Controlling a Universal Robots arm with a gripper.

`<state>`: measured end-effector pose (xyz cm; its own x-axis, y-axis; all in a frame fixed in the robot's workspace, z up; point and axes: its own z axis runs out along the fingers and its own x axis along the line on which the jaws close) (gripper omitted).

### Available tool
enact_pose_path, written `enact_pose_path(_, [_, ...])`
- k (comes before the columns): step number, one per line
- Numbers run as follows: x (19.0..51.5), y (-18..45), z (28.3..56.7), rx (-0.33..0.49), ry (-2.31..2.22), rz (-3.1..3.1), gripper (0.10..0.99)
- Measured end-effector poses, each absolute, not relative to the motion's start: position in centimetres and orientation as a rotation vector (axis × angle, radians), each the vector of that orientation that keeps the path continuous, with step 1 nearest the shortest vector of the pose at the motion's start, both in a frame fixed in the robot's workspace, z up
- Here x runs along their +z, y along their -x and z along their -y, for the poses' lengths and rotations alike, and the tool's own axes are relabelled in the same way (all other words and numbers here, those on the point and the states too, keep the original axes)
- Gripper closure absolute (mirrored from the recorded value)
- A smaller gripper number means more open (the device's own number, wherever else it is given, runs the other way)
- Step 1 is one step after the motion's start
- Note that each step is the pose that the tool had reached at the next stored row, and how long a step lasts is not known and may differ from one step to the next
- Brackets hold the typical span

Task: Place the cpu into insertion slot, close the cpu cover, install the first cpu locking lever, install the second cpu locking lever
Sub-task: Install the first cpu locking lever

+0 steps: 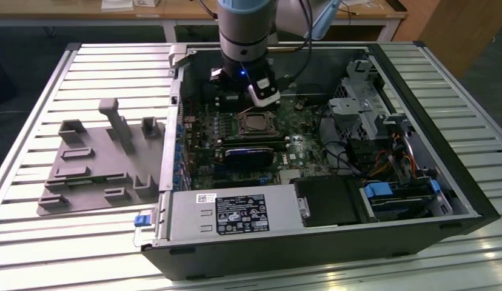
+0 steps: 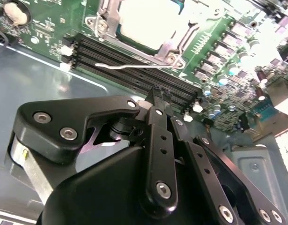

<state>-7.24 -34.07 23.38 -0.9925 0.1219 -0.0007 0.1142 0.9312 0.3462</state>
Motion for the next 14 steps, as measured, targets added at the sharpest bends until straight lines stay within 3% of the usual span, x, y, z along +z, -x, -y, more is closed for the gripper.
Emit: enact_pose_path(14, [23.3,5.1,33.8,0.548,-0.188,-3.065,0.984])
